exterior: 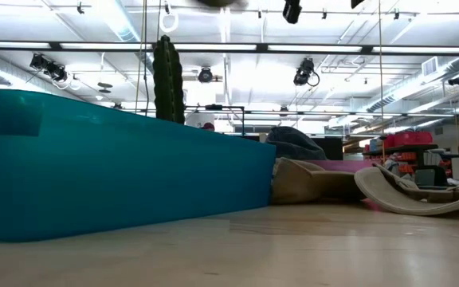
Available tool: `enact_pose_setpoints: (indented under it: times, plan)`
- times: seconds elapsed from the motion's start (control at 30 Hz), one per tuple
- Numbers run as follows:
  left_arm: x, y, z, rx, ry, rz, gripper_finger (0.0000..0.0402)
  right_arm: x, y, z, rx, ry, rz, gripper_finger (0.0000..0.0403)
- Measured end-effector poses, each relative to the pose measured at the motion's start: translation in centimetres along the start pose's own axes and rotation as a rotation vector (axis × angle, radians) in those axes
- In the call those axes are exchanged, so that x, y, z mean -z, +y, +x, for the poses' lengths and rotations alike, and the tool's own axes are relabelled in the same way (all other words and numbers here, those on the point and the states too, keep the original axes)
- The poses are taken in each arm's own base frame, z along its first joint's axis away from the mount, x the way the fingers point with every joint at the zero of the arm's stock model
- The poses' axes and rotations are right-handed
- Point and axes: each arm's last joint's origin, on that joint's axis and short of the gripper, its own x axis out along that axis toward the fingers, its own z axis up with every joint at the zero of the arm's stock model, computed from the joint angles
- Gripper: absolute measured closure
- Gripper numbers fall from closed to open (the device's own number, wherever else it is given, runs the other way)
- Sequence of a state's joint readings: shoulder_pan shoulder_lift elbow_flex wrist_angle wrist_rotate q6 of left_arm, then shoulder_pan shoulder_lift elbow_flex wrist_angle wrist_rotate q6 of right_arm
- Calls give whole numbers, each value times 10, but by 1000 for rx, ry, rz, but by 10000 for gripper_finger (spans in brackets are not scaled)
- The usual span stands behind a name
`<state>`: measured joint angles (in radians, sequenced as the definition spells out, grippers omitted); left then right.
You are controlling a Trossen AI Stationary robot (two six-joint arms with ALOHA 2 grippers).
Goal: Pick & Place hat
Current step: Put the left brown cap into the blue bin
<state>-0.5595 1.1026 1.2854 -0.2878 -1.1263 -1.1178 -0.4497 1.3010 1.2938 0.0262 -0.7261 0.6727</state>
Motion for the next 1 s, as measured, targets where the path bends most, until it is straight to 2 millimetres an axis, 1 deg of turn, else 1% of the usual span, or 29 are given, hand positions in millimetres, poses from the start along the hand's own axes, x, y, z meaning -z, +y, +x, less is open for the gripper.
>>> enact_pose_setpoints:
  times: [0.1,0.23,0.47,0.6,0.77,1.0]
  plan:
    - [15,0,0,-25,-27,-37,385,-2,-4,-7,9,16,16,150]
    - [37,0,3,-55,-66,-109,385,-4,-11,-13,32,21,31,131]
    - [82,6,11,-88,-128,-219,385,-5,-17,-19,71,27,35,128]
    - [105,12,18,-99,-150,-254,385,-7,-19,-23,50,44,37,128]
    - [130,19,23,-109,-155,-268,385,-8,-21,-26,25,60,40,128]
    - [160,32,32,-123,-158,-322,385,-9,-25,-30,39,60,51,128]
